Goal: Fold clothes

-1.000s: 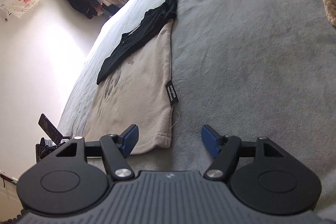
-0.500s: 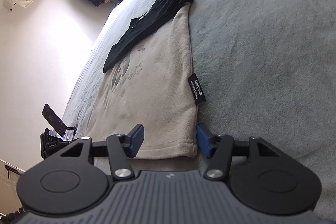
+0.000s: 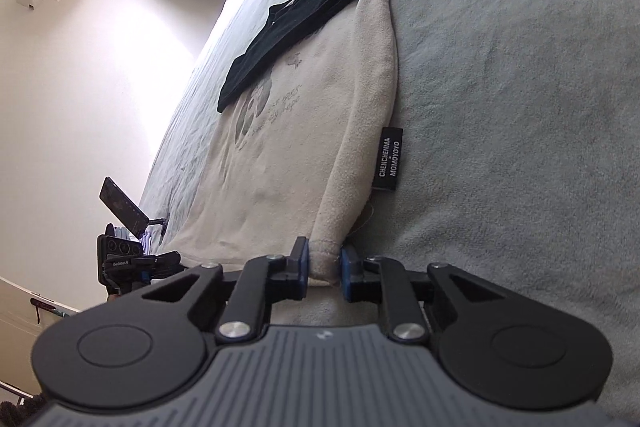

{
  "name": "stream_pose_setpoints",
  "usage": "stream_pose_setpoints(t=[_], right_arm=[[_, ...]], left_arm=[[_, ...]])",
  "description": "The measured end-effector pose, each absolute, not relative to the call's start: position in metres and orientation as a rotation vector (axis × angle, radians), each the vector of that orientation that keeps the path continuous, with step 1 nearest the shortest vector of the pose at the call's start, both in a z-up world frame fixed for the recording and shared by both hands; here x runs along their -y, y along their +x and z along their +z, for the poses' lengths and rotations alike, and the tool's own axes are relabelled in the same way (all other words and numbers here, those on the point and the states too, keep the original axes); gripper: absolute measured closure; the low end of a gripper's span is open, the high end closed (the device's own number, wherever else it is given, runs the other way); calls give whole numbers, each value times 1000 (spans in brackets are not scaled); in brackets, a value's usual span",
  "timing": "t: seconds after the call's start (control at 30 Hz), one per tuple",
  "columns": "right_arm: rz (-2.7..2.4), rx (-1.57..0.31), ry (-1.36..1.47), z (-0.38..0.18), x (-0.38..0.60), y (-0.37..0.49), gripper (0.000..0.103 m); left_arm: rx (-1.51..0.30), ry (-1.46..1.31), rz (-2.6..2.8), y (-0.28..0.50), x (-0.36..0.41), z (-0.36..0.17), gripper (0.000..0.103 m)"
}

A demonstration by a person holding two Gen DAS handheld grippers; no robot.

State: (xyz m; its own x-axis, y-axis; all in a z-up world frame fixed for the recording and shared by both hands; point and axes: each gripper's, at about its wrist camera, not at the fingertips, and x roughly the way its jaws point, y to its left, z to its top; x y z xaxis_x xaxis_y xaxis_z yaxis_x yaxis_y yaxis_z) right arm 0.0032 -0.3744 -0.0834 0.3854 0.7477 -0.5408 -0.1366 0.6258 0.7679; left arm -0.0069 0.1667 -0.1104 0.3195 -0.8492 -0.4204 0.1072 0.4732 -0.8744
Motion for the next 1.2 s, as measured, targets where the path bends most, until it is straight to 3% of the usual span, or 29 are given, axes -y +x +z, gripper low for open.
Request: stream_pose_setpoints(t=[0.13,0.6,1.0,1.07,1.13,1.2], right_arm=[[631,-964,756,-77,379,8,85],[439,-786,956,-77,383,49,86],[313,-812,1140,-99,393,79,81],[305,-799,1116,-95,394,78,81],[287,-784,1041,-88,391,76,73],[269,-769,966,-80,388,74,55]], left_arm=[[-1032,-911,-745,-5,-172,-110,90],[-755,-1198,-592,29,-187,-106,90],[-689,-1233,-375,71,-182,-105,90],[-658,-1220,-364,71,-186,-95,80],[-633,-1200,-351,71,-191,-85,48],[-621,-1173,-339,71,-195,-76,43]])
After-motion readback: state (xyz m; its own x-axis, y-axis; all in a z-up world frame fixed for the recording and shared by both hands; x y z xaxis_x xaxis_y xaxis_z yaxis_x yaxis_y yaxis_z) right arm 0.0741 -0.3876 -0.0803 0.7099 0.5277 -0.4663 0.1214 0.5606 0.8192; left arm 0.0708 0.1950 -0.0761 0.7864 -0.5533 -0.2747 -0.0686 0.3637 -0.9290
